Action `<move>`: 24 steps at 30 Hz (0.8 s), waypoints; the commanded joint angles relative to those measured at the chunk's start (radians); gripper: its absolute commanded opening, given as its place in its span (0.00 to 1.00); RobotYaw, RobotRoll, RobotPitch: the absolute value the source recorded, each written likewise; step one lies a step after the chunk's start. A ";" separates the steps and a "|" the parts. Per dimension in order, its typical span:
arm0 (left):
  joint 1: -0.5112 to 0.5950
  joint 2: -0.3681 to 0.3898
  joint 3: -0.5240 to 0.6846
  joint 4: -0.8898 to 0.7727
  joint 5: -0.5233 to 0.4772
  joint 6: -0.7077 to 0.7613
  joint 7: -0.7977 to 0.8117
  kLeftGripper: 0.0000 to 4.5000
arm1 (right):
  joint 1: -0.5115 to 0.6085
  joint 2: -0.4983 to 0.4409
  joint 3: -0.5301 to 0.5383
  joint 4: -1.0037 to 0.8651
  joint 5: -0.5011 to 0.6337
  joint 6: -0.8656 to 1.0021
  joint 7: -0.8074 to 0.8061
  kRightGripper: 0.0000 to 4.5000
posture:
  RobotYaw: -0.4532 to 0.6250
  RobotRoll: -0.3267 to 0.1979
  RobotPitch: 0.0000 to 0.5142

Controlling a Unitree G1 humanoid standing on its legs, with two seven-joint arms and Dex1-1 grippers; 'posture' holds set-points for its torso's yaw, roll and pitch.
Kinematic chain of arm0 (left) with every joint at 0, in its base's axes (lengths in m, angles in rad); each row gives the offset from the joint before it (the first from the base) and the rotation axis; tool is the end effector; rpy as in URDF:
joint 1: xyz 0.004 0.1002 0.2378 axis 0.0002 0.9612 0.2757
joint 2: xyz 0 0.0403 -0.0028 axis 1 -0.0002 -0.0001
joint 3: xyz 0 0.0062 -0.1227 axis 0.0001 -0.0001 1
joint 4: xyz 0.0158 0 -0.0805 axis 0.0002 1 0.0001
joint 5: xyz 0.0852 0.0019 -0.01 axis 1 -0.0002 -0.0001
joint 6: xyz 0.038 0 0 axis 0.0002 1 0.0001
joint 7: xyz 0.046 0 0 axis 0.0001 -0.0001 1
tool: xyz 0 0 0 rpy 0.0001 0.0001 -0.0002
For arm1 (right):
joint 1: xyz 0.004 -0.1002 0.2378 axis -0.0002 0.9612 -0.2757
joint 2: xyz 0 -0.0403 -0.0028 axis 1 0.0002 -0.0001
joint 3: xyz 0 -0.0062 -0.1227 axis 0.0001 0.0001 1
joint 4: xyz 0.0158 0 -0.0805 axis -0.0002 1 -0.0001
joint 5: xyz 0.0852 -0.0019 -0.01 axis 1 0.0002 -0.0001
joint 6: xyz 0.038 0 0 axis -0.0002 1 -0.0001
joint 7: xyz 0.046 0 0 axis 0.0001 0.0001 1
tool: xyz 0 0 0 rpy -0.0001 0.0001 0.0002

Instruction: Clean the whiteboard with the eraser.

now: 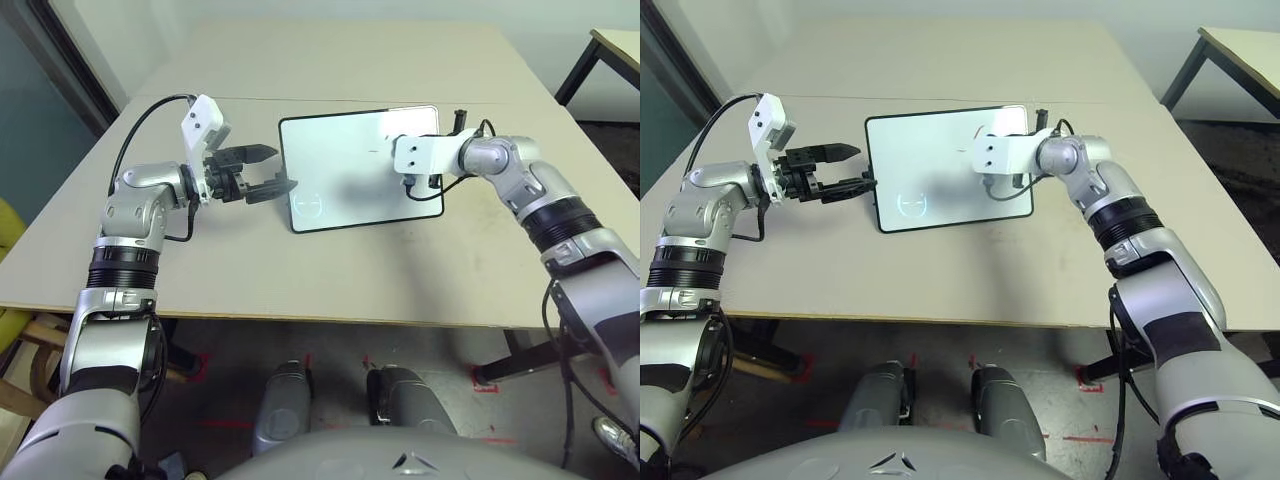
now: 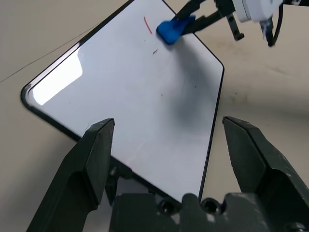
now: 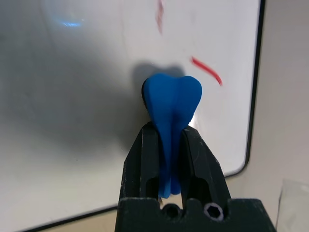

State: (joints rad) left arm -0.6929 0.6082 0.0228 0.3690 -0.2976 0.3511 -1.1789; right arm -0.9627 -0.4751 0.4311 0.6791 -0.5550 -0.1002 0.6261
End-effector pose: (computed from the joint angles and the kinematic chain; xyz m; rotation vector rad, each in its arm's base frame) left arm 0.3093 0.2636 0.1660 0.2133 0.1235 -1.0442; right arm 0.3512 -0.1672 0.1706 -1.3519 0.0532 0.7202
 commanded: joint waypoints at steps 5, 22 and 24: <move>-0.012 0.009 0.000 -0.001 -0.007 -0.002 -0.005 1.00 | 0.004 0.057 0.040 -0.027 -0.017 0.006 0.023 0.08 | 0.62 0.62 0.09; -0.014 0.008 0.000 0.006 -0.006 -0.008 -0.003 1.00 | -0.045 0.048 0.027 0.084 -0.044 -0.017 -0.025 0.08 | 0.61 0.62 0.08; -0.016 0.008 0.000 0.008 -0.006 -0.008 -0.003 1.00 | -0.059 0.027 0.020 0.118 -0.042 -0.023 -0.038 0.08 | 0.61 0.62 0.08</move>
State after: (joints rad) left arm -0.6942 0.6103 0.0229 0.3704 -0.2976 0.3483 -1.1787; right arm -1.0153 -0.4232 0.4581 0.7424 -0.5803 -0.1345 0.6001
